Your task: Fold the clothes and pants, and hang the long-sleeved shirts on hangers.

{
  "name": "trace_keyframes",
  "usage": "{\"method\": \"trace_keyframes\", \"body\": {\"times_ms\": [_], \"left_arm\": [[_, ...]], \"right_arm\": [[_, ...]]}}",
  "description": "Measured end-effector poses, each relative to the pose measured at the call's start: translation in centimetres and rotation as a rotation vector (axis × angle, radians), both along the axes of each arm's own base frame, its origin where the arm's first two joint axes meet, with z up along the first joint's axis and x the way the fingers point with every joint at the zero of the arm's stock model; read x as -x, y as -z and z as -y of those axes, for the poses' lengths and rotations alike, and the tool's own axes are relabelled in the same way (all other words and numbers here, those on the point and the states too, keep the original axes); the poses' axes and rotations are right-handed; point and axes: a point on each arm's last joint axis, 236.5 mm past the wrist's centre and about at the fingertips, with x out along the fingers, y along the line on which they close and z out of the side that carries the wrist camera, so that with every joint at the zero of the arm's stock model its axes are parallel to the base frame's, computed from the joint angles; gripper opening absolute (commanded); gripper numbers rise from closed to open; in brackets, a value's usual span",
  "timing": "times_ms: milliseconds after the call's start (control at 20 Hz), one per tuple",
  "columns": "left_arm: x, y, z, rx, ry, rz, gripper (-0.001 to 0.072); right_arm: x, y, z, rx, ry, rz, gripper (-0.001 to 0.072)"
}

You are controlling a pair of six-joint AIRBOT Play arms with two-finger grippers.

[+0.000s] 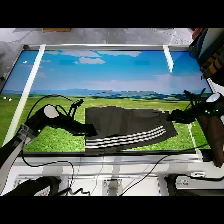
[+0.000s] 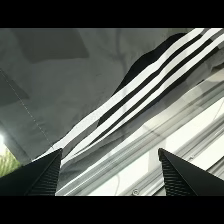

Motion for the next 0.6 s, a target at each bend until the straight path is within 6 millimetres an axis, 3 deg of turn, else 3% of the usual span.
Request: {"method": "trace_keyframes", "body": {"times_ms": [100,250,400,600], "left_arm": [[0.0,0.0,0.0,0.0,0.0,0.0,0.0701],[0.0,0.0,0.0,0.0,-0.001,0.001,0.0701],[-0.1,0.0,0.0,0.0,-0.001,0.002,0.07],[-0.3,0.0,0.0,0.0,-0.009,0.011,0.0693]], "right_arm": [[-0.8,1.0,0.4,0.002,-0.017,0.002,0.0646],[-1.9,2.1,1.6,0.042,-0.025,0.025,0.0544],[-2.1,3.1,2.1,0.056,-0.04,0.023,0.054],[-1.3,4.1,1.0,-0.004,-0.082,-0.015,0.0305]]}}
